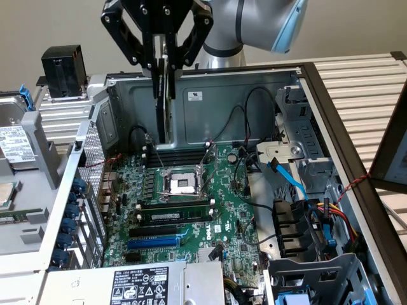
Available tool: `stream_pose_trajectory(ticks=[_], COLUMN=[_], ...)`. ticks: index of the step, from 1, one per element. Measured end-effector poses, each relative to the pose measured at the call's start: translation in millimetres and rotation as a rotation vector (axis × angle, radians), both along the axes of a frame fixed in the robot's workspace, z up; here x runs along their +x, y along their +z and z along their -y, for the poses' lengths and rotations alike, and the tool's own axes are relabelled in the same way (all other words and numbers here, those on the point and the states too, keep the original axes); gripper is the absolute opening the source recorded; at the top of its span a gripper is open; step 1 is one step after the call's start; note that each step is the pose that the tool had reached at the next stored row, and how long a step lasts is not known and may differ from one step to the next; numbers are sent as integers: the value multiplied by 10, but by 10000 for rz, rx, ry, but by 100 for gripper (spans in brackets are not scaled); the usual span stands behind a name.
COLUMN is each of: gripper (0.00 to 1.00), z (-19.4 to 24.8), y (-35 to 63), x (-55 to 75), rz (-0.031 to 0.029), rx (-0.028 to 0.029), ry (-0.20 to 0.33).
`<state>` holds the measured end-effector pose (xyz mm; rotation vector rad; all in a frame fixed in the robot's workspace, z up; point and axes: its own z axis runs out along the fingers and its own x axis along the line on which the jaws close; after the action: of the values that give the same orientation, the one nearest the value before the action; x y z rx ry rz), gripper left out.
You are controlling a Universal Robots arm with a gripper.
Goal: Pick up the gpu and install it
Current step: 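Pick up the gpu and move the gpu toward the slot, then insert the gpu into the slot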
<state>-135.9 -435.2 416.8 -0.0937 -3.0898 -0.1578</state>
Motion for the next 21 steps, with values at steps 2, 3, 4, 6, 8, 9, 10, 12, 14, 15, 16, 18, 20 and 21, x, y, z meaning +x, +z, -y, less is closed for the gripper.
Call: stream_pose_trajectory(ticks=[2, 3, 4, 6, 8, 9, 10, 12, 14, 15, 16, 18, 20, 21], gripper=[27, 27, 27, 27, 27, 27, 27, 27, 27, 27, 27, 27, 27, 27], z=[0, 0, 0, 0, 0, 0, 0, 0, 0, 0, -2, -16, -19, -19], y=[0, 0, 0, -1, -1, -1, -1, -1, -1, -1, -1, -1, -2, -1], x=[8, 8, 8, 8, 8, 8, 8, 8, 8, 8, 14, 30, 40, 52], rz=[-4, -4, -5, -5, -5, -4, -5, -5, -4, -5, -11, -13, -51, -116], rx=[6, 6, 6, 6, 6, 7, 6, 6, 7, 5, -5, -18, -25, -31], ry=[7, 6, 7, 6, 7, 7, 7, 7, 6, 6, 7, 9, 9, 10])
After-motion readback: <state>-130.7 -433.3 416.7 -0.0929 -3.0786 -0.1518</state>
